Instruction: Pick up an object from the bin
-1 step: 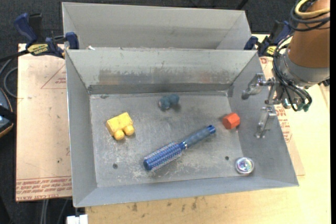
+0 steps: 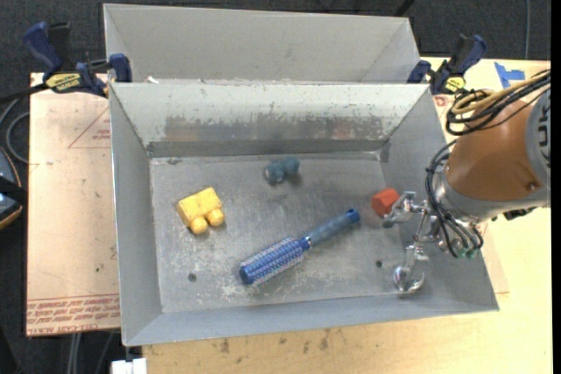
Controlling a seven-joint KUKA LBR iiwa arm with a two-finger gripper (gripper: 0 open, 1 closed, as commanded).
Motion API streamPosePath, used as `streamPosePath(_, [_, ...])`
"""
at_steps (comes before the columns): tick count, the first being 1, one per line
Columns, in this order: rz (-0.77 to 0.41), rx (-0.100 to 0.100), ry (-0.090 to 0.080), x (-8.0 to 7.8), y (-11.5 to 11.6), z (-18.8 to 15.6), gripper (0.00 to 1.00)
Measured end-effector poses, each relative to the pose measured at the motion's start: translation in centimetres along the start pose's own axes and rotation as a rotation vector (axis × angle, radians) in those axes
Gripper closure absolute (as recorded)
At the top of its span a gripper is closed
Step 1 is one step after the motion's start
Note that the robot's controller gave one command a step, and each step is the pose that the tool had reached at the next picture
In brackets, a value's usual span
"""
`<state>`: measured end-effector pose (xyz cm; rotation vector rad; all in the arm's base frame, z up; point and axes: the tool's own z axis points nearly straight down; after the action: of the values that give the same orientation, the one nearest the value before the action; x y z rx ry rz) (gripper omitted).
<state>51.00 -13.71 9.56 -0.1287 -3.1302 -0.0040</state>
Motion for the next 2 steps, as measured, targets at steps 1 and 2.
streamPosePath(1, [-0.164, 0.002, -0.021, 1.5, 15.5, 2.3, 0.0])
streamPosePath(2, [-0.119, -0.002, -0.016, 1.4, 21.4, -2.6, 0.0])
